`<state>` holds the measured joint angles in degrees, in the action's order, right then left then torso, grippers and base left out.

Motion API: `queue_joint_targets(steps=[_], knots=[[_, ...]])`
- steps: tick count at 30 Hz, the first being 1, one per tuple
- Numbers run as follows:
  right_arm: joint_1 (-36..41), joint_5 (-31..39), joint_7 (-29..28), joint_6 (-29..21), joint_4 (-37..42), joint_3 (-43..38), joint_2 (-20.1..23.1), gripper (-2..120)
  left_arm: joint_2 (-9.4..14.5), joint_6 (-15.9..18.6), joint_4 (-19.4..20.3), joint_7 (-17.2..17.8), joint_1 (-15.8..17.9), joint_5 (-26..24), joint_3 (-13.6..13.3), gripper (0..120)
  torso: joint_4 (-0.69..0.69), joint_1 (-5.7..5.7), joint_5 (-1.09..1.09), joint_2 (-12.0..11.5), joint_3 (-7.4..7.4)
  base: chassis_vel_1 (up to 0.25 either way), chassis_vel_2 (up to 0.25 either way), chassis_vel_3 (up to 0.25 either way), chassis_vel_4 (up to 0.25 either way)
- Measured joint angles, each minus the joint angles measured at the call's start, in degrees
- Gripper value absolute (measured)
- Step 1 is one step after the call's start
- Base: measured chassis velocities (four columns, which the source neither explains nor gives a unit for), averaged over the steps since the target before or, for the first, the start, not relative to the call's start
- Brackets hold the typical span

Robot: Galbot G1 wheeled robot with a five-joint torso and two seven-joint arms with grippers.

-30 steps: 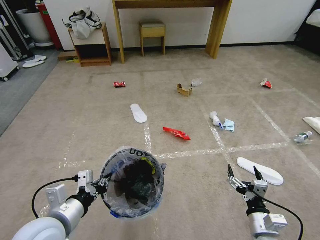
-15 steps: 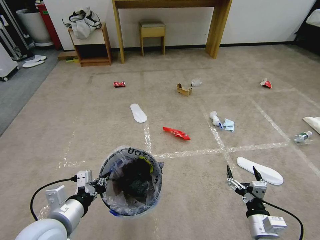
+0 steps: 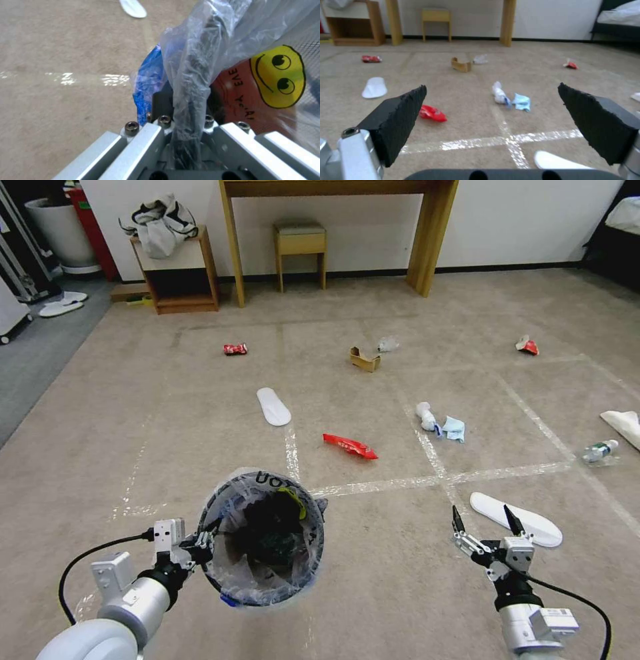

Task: Pick up the trash bin and place the garbage on the floor into it.

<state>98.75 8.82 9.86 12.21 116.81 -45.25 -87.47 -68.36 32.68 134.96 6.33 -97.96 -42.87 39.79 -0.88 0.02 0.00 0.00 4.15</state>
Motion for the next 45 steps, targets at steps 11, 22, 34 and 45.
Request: queue_joint_targets(steps=[11,22,34,45], knots=[[0.8,-0.7,0.7,1.3,1.1,0.0,-1.5,100,0.7,-0.6,-0.9,-0.1,0.3,0.3,-0.6,0,0.00,0.00,0.00,0.0,0.00,-0.079,-0.082,-0.073,-0.075],[0.7,-0.7,0.7,2.1,0.4,0.1,-0.9,100,0.1,-2.3,-1.4,0.1,0.4,-0.5,-1.1,0,-0.02,0.00,0.00,0.0,0.00,-0.116,-0.111,-0.109,-0.119],[-0.7,-1.1,1.7,1.9,-0.7,0.3,-0.9,100,-0.4,-2.7,-2.5,0.0,1.3,-0.1,-1.1,0,0.00,0.00,0.00,0.0,0.00,-0.028,-0.025,-0.022,-0.020],[-2.2,1.0,2.8,1.3,-1.8,0.4,-0.4,100,-0.8,-2.8,-3.4,-0.7,1.7,0.5,-1.3,0,0.00,0.00,0.00,0.0,-0.01,-0.009,0.010,0.009,-0.010]])
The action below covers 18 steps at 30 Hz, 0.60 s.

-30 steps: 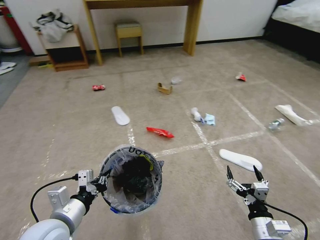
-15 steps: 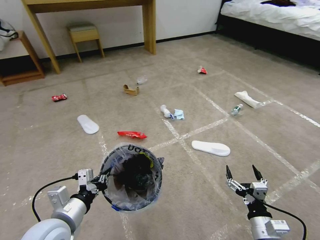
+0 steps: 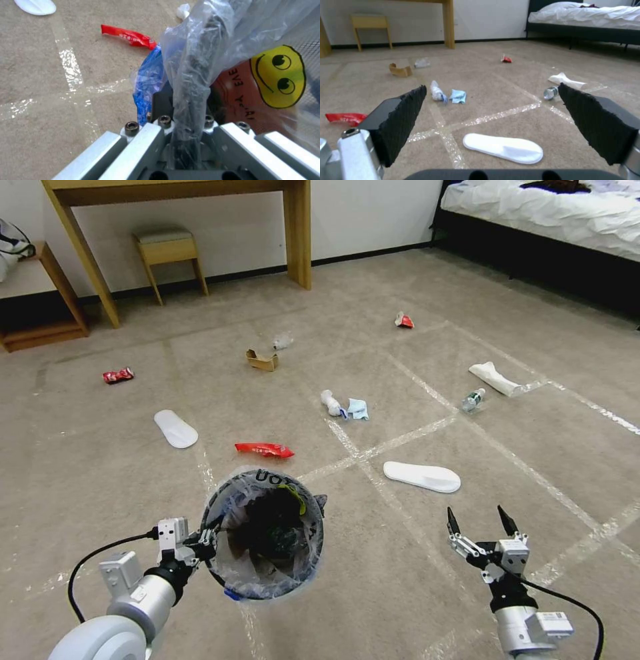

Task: Pick up the trash bin and place the garbage on the floor into it.

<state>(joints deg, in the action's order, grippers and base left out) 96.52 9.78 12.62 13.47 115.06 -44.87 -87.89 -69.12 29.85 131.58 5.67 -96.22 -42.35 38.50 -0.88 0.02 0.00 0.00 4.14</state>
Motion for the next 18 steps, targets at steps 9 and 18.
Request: queue_joint_targets(steps=[9,18], knots=[[-0.5,0.3,0.0,0.0,-1.1,0.1,0.1,100,0.3,0.1,-0.7,-0.1,0.5,0.1,0.1,0,0.00,0.00,0.01,0.0,0.01,-0.152,0.153,0.153,-0.160],[-0.9,0.6,0.1,0.1,-1.7,0.0,0.2,100,0.5,0.4,-1.2,-0.5,0.7,0.7,-0.1,0,0.00,0.00,-0.03,0.0,0.01,-0.259,0.260,0.268,-0.269]])
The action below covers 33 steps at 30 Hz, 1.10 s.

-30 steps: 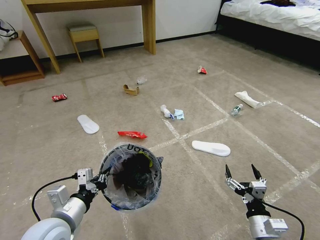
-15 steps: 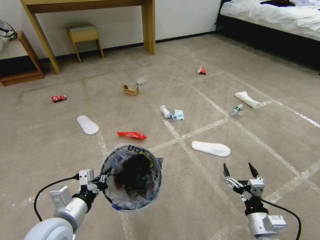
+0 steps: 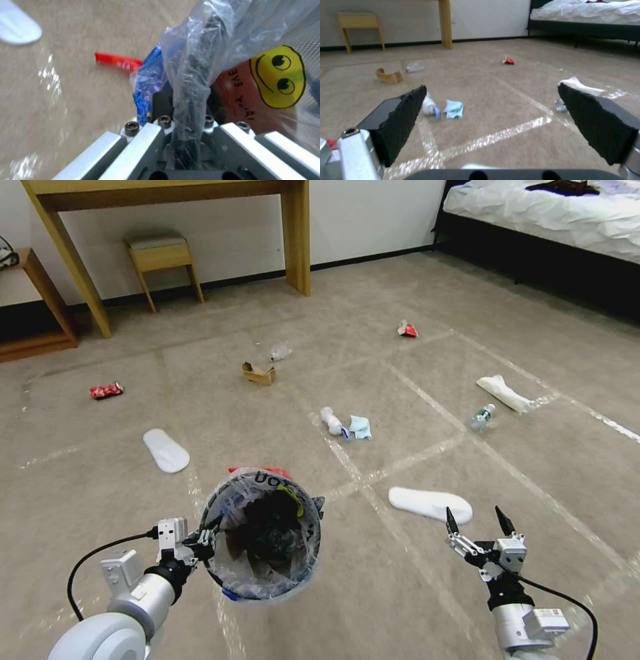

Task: Pick up the trash bin and place the garbage on the floor into it.

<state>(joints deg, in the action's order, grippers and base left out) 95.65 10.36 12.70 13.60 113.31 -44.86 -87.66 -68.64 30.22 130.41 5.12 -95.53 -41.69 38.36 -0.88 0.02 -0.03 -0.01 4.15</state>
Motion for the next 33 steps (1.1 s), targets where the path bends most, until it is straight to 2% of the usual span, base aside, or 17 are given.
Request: queue_joint_targets(steps=[8,9,12,25,31,33], knots=[[-0.8,0.3,0.0,1.1,-1.4,0.4,0.1,100,0.1,0.1,0.0,-0.4,0.1,0.1,0.2,0,0.00,0.00,0.07,0.0,0.01,-0.330,0.335,0.321,-0.312],[-0.8,0.2,-0.1,1.2,-1.5,0.4,0.2,100,0.1,0.1,0.0,-0.4,0.1,0.1,0.3,0,0.02,0.01,0.00,0.0,0.04,-0.300,0.223,0.268,-0.278],[-0.8,-0.3,0.1,1.2,-2.0,0.2,0.5,100,0.1,0.0,-0.2,-0.4,0.2,0.2,0.4,0,0.00,0.02,0.03,0.0,0.03,-0.219,0.190,0.182,-0.192],[0.7,-2.5,1.0,-0.1,-4.8,-0.4,1.7,100,-0.2,0.0,-1.1,-0.7,0.3,1.2,0.5,0,0.00,-0.01,0.03,0.0,-0.01,0.028,-0.027,-0.014,0.019],[-0.6,-1.8,0.5,-1.2,-6.2,-0.4,3.5,100,0.1,0.0,-1.6,-0.6,1.3,1.1,0.5,0,0.00,0.00,0.03,0.0,0.00,0.000,0.000,0.000,0.000],[-1.8,-0.7,-0.3,-2.6,-7.2,-0.3,5.3,100,0.8,0.3,-2.1,-0.4,2.2,0.5,0.5,0,-0.01,0.00,0.03,0.0,0.00,0.000,0.000,0.000,0.000]])
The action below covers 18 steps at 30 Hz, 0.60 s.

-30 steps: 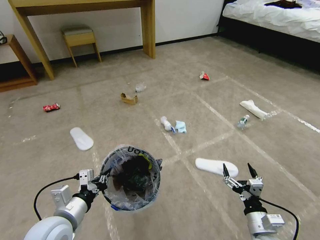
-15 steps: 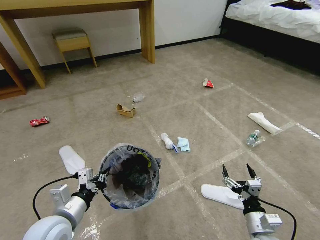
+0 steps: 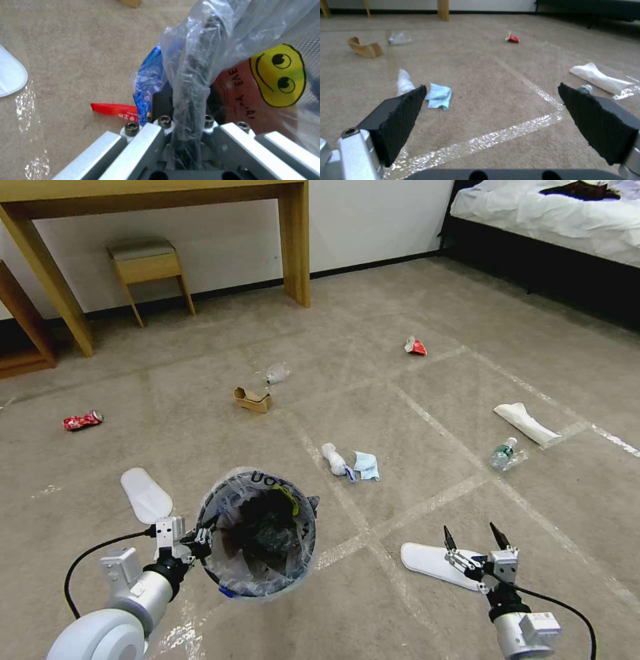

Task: Pick up the trash bin and place the garbage on the floor into it.

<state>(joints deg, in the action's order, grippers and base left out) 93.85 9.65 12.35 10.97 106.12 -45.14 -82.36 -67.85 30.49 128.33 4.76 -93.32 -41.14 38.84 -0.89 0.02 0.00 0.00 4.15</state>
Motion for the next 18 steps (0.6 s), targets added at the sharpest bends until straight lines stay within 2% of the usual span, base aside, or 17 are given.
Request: queue_joint_targets(steps=[4,8,11,16,18], knots=[[-2.5,2.3,-1.0,-2.0,-1.7,0.5,2.9,100,0.9,0.5,-0.7,0.6,1.4,-1.4,0.1,0,0.01,0.00,0.00,0.0,0.00,0.000,0.000,0.000,0.000],[-2.9,2.7,-1.2,-2.2,-2.0,0.6,3.3,100,0.9,0.5,-0.9,0.6,1.6,-1.5,0.1,0,0.01,0.00,0.00,0.0,0.00,0.000,0.000,0.000,0.000],[-6.0,6.3,-2.0,-4.4,-5.5,1.8,8.8,100,1.7,1.1,-3.2,1.7,3.4,-2.9,0.1,0,0.00,0.00,0.00,0.0,0.01,0.000,0.000,0.000,0.000],[-7.5,8.3,-2.1,-6.1,-8.1,3.3,13.0,100,1.9,1.1,-4.5,1.7,3.8,-3.1,0.3,0,0.00,0.00,0.02,0.0,0.01,0.000,0.000,0.000,0.000],[-8.8,9.2,-2.7,-8.0,-10.5,5.4,17.9,100,1.5,0.9,-5.5,1.4,4.3,-3.2,0.4,0,0.01,0.00,0.00,0.0,0.01,0.000,0.000,0.000,0.000]])
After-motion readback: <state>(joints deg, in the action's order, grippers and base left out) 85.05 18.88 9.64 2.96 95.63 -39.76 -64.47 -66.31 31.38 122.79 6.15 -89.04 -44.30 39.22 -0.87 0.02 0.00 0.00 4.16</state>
